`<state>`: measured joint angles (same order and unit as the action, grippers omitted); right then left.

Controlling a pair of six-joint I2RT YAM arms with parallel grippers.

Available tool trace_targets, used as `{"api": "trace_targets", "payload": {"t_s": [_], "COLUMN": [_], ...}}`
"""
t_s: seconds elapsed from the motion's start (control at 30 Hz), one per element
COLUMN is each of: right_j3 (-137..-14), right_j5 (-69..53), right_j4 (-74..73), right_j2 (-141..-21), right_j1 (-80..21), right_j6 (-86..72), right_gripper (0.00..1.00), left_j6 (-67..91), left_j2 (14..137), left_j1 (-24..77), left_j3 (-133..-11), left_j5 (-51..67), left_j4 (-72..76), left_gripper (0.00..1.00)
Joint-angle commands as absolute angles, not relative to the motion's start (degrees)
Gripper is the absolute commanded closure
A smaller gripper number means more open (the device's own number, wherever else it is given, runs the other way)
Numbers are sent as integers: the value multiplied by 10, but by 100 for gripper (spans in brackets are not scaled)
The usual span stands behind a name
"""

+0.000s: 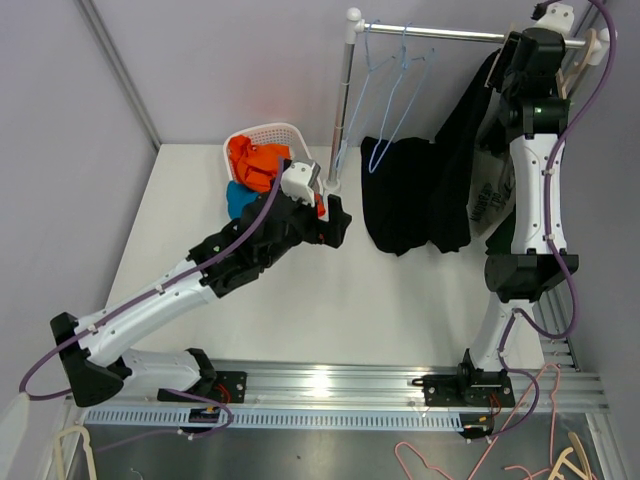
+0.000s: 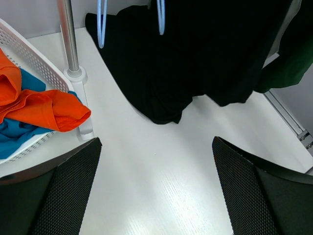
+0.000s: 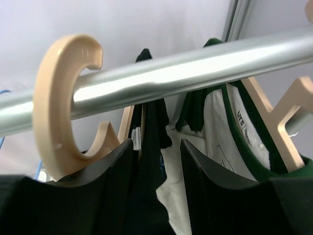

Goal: Remove the t-shirt from the hanger

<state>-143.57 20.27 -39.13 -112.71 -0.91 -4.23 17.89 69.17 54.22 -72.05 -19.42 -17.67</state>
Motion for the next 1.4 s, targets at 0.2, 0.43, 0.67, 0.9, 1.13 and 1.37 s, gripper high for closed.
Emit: {"api": "trace_targets", "payload": {"t_s": [0.2, 0.43, 0.67, 0.9, 1.13, 1.37], "right_j3": [-1393, -1359, -1406, -1427, -1403, -1415], "right_j5": [236, 221, 210, 209, 208, 221], "right_j4": [-399, -393, -378, -311, -273, -253], "right_j2": [-1055, -1041, -1105, -1150, -1147, -1100], "right_j1": [-40, -52, -44, -33, -37, -62], "right_j6": [-39, -55, -50, -33, -7, 49], "right_gripper": [51, 52, 51, 54, 100, 100], "left_j6": [177, 179, 171, 158, 155, 154], "left_j2": [675, 684, 689, 697, 698, 698], "left_j1": [553, 563, 567, 567, 567, 577], "left_j3": [-712, -712, -714, -713, -702, -703], "left_j5": [-191, -188, -192, -192, -195, -185], "left_j4": [-158, -156, -151, -135, -120, -115], "left_gripper": [1, 0, 1, 0, 1, 1]}}
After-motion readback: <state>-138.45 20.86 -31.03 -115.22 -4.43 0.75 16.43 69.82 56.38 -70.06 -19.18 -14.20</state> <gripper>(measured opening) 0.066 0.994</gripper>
